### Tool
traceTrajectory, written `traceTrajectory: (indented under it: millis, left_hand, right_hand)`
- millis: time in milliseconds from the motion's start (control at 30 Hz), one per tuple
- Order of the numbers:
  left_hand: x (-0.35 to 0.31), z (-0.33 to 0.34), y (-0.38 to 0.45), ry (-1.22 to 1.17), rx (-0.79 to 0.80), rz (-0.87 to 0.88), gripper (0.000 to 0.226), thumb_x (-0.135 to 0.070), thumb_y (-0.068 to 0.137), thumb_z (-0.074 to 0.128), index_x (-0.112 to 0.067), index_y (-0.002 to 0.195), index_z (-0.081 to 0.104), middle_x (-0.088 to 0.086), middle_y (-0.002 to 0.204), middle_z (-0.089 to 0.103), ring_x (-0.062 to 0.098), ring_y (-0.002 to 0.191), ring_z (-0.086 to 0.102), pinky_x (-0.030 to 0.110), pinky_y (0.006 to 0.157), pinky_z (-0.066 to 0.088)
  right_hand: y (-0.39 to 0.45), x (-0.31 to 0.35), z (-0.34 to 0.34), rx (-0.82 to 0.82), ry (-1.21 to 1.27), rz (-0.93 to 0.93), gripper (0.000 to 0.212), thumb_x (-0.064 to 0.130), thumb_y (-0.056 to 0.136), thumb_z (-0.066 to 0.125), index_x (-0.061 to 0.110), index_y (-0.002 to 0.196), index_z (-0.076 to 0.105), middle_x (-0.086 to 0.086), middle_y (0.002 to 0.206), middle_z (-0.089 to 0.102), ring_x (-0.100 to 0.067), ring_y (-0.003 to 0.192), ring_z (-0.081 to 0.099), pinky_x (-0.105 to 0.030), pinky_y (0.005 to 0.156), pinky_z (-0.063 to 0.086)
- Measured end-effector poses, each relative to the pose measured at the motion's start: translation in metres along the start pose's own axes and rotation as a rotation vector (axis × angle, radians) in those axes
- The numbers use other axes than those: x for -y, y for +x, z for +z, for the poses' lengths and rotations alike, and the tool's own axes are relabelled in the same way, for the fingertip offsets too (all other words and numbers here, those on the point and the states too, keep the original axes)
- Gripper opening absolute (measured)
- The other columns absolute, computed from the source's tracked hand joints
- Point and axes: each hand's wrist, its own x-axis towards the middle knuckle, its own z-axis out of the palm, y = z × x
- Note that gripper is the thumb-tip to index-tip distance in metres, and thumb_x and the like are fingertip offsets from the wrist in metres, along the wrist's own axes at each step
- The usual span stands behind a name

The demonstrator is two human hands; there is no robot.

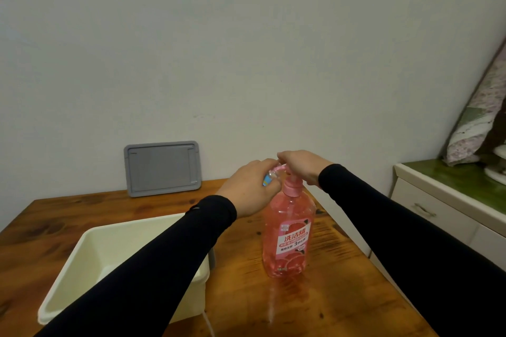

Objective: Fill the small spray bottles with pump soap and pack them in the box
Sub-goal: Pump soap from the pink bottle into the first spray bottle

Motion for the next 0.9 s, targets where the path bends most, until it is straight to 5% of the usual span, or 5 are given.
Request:
traceTrajectory:
  millis: [100, 333, 467, 600, 900]
  left_hand:
    - [0.004, 0.006, -0.005, -0.010, -0.002, -0.018, 0.045, -0.042, 0.093, 0.044, -0.030, 0.137, 0.042, 0.000, 0.123, 0.055, 0.006, 0.092, 0.046, 0.019, 0.073, 0.035]
    - [0.001, 0.003, -0.006, -0.007, 0.036, -0.016, 0.045, -0.040, 0.094, 0.045, -0.029, 0.137, 0.041, 0.000, 0.124, 0.055, 0.007, 0.095, 0.046, 0.021, 0.078, 0.036]
    - [-0.001, -0.002, -0.001, -0.012, 0.000, 0.001, 0.045, -0.041, 0.093, 0.044, -0.029, 0.137, 0.043, -0.001, 0.124, 0.056, 0.009, 0.099, 0.050, 0.022, 0.080, 0.037]
    - [0.004, 0.009, -0.007, -0.007, -0.007, -0.010, 0.045, -0.042, 0.093, 0.043, -0.030, 0.136, 0.042, -0.002, 0.121, 0.056, 0.006, 0.091, 0.048, 0.012, 0.068, 0.034]
    - [-0.001, -0.003, -0.001, 0.014, 0.004, 0.016, 0.043, -0.041, 0.094, 0.044, -0.030, 0.135, 0.043, -0.001, 0.120, 0.056, 0.008, 0.094, 0.048, 0.022, 0.077, 0.036]
  right_hand:
    - [0.002, -0.005, 0.006, 0.007, -0.064, 0.010, 0.021, 0.012, 0.097, 0.034, 0.006, 0.100, 0.054, -0.007, 0.081, 0.050, -0.023, 0.077, 0.047, -0.028, 0.066, 0.038]
    - [0.002, -0.007, 0.008, 0.001, -0.038, 0.024, 0.034, 0.015, 0.097, 0.036, -0.006, 0.119, 0.053, -0.025, 0.113, 0.058, -0.036, 0.102, 0.056, -0.040, 0.082, 0.045]
    - [0.001, -0.001, -0.001, -0.029, -0.043, -0.029, 0.038, 0.020, 0.097, 0.033, -0.007, 0.116, 0.053, -0.011, 0.080, 0.051, -0.017, 0.065, 0.043, -0.027, 0.057, 0.034]
    - [0.002, -0.010, 0.009, -0.020, -0.117, -0.015, 0.030, 0.007, 0.094, 0.038, -0.002, 0.117, 0.054, -0.023, 0.114, 0.059, -0.027, 0.086, 0.051, -0.029, 0.069, 0.040]
    - [0.000, 0.000, -0.002, 0.001, -0.188, -0.083, 0.034, 0.009, 0.095, 0.034, -0.006, 0.117, 0.054, -0.026, 0.116, 0.057, -0.028, 0.089, 0.052, -0.027, 0.063, 0.038]
